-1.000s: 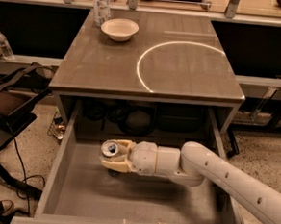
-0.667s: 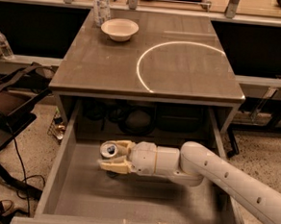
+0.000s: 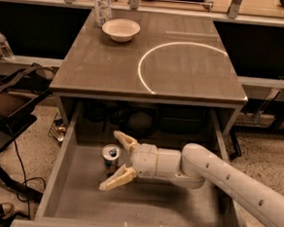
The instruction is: Place redbull can into top drawer
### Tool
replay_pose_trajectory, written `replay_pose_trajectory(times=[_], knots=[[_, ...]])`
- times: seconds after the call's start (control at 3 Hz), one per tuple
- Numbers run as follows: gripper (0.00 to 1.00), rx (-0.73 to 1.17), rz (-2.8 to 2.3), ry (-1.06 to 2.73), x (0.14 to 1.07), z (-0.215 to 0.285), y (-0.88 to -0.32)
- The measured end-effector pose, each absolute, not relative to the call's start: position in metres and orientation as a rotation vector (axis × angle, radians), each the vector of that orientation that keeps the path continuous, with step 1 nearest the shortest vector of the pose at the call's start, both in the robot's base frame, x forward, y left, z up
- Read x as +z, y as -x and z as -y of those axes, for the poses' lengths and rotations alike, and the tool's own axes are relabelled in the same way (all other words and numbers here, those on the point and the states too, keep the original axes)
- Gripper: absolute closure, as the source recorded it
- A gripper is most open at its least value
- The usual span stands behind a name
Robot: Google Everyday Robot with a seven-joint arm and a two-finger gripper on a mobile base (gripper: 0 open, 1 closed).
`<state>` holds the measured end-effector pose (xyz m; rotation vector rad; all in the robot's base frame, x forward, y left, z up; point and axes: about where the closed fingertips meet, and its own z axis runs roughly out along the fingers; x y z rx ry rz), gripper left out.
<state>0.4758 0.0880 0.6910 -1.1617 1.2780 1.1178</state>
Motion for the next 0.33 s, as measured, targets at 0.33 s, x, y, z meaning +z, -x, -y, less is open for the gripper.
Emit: replay_pose_trajectory(times=[0.33], knots=[[0.00, 1.118, -1.278, 1.162, 0.6910, -0.0880, -0.4758]])
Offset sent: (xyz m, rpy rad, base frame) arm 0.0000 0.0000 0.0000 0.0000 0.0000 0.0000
